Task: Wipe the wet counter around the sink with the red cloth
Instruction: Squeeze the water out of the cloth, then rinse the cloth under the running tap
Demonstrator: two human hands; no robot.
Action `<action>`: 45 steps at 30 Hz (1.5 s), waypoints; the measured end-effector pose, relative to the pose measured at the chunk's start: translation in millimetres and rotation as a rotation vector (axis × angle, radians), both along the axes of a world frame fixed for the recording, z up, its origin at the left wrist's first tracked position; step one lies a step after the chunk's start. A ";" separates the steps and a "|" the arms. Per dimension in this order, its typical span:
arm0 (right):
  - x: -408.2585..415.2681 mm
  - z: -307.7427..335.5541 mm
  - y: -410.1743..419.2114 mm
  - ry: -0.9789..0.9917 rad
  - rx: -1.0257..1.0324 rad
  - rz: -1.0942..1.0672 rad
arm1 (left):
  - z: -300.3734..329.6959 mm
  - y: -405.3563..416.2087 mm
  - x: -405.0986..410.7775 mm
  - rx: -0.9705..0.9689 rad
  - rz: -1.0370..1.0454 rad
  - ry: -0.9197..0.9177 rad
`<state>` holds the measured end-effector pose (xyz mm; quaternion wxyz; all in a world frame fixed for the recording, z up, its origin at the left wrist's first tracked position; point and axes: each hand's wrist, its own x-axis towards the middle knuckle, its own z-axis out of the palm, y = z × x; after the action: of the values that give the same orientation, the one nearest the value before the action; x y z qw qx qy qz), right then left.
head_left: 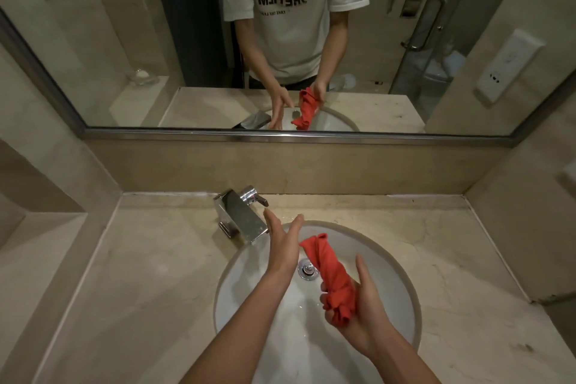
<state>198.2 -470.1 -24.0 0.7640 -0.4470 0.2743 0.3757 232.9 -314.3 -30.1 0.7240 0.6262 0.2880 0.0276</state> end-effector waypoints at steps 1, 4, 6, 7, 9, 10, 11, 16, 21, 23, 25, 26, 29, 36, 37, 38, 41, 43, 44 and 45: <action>-1.3 0.2 -5.5 0.008 0.019 -0.035 | 2.3 1.3 6.4 -0.008 0.015 -0.003; -5.7 -2.8 -18.4 0.018 0.045 -0.071 | 7.5 2.4 21.6 -0.024 0.052 0.005; -6.3 -4.8 -23.7 0.024 0.052 -0.070 | 6.3 -0.4 25.5 -0.028 0.064 -0.004; -5.5 -5.3 -26.0 0.025 0.057 -0.064 | 5.5 -2.1 26.3 -0.025 0.069 -0.010; -2.2 -4.6 -29.6 0.024 0.064 -0.043 | 5.3 -3.7 28.8 -0.020 0.080 -0.005; -0.7 -3.9 -30.9 0.022 0.066 -0.028 | 6.0 -3.8 29.7 -0.018 0.085 0.006; 1.1 -2.9 -32.2 0.016 0.068 -0.008 | 7.4 -3.9 30.5 -0.019 0.089 0.012; 8.2 1.4 -35.4 0.000 0.053 0.081 | 13.2 -6.6 33.0 -0.016 0.111 0.013; 6.4 -0.9 -38.1 0.008 0.004 0.120 | 13.1 -6.0 37.4 -0.003 0.110 0.023; 5.7 -0.7 -38.3 0.011 -0.007 0.118 | 13.7 -5.3 38.7 0.003 0.109 0.025; 4.2 -0.3 -37.9 0.009 -0.026 0.111 | 12.8 -4.6 39.5 0.010 0.107 0.030; 3.0 -0.1 -37.4 0.005 -0.033 0.108 | 12.3 -4.2 39.9 0.016 0.103 0.030; -2.4 2.0 -32.9 0.010 -0.035 0.095 | 14.3 -2.0 41.5 0.010 0.079 0.033; -12.0 -2.5 -18.0 -0.002 -0.103 0.067 | 10.5 -1.5 14.7 -0.042 0.060 0.005; -13.2 -4.0 -14.1 -0.004 -0.111 0.064 | 3.7 -0.9 4.3 -0.051 0.059 0.026; -14.7 -5.8 -9.4 -0.006 -0.116 0.063 | -5.2 -0.4 -7.3 -0.066 0.050 0.057; -19.9 -14.4 5.6 -0.011 -0.104 0.059 | -30.2 -0.8 -45.9 -0.142 0.006 0.123; -22.8 -21.1 16.3 -0.023 -0.099 0.071 | -39.8 2.6 -66.4 -0.190 -0.018 0.135; -24.0 -25.5 23.1 -0.029 -0.103 0.078 | -42.2 6.9 -72.5 -0.220 -0.025 0.138; -25.1 -30.9 29.8 -0.039 -0.115 0.087 | -42.4 13.0 -76.5 -0.258 -0.026 0.138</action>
<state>173.1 -440.4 -54.9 0.7252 -0.5089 0.2607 0.3836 156.5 -301.3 -72.5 0.7772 0.5319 0.3303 -0.0623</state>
